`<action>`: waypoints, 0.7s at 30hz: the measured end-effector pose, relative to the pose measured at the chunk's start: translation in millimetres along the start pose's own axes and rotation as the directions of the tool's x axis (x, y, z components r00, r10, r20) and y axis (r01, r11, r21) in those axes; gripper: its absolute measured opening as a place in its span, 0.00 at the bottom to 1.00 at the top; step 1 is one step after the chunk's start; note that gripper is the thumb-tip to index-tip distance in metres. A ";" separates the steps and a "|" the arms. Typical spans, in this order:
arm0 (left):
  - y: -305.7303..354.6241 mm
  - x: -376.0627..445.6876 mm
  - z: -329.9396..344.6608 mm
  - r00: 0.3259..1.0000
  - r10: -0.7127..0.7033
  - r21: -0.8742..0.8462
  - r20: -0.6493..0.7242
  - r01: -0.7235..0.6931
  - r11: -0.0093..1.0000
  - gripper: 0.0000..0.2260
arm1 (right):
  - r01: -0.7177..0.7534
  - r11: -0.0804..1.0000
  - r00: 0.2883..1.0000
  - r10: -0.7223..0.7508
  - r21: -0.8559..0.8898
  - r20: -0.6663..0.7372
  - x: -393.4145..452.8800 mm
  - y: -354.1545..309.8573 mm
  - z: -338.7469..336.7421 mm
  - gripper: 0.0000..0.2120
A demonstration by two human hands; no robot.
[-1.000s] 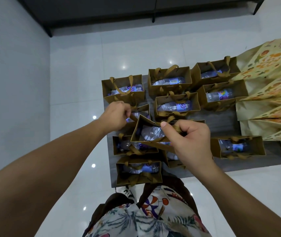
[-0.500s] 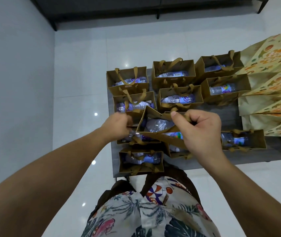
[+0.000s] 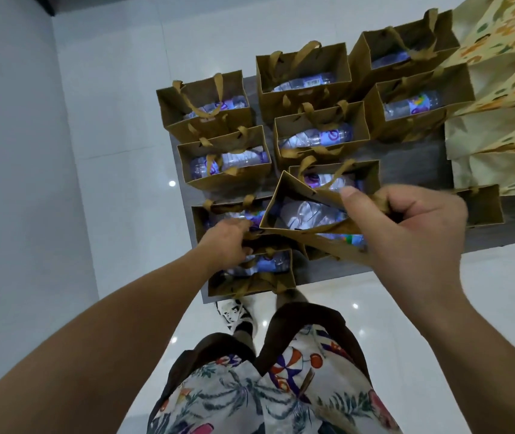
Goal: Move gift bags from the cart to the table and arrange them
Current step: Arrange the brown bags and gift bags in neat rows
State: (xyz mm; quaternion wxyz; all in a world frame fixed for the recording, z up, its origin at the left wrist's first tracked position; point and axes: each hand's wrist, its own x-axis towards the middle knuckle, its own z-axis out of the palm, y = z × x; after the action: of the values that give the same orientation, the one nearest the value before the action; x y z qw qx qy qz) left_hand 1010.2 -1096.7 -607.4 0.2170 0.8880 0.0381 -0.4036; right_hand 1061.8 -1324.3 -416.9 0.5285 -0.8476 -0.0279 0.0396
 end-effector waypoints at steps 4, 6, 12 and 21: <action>3.1 14.7 13.0 0.999 -0.030 0.080 0.035 0.027 0.996 0.21 | 0.010 1.000 1.000 -0.010 0.011 0.016 -1.3 11.9 6.0 0.25; 3.6 16.5 11.5 0.999 -0.045 0.142 0.003 0.044 0.989 0.13 | 0.001 1.000 1.000 -0.002 0.020 0.027 0.2 16.4 7.0 0.26; -2.6 14.3 -2.1 0.962 -0.153 -0.249 -0.225 0.095 0.964 0.04 | -0.011 1.000 0.999 0.011 0.005 0.044 2.2 19.7 5.3 0.25; -9.6 31.5 -10.8 0.941 -0.154 -0.314 -0.302 0.054 0.948 0.33 | -0.082 0.996 0.995 0.080 0.038 0.059 4.6 16.0 18.5 0.23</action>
State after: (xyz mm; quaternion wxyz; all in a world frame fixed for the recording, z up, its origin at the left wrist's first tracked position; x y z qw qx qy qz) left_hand 1036.5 -1086.9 -627.6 0.3184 0.8952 0.1815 -0.2534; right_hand 1064.8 -1314.5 -439.6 0.5424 -0.8356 -0.0078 0.0861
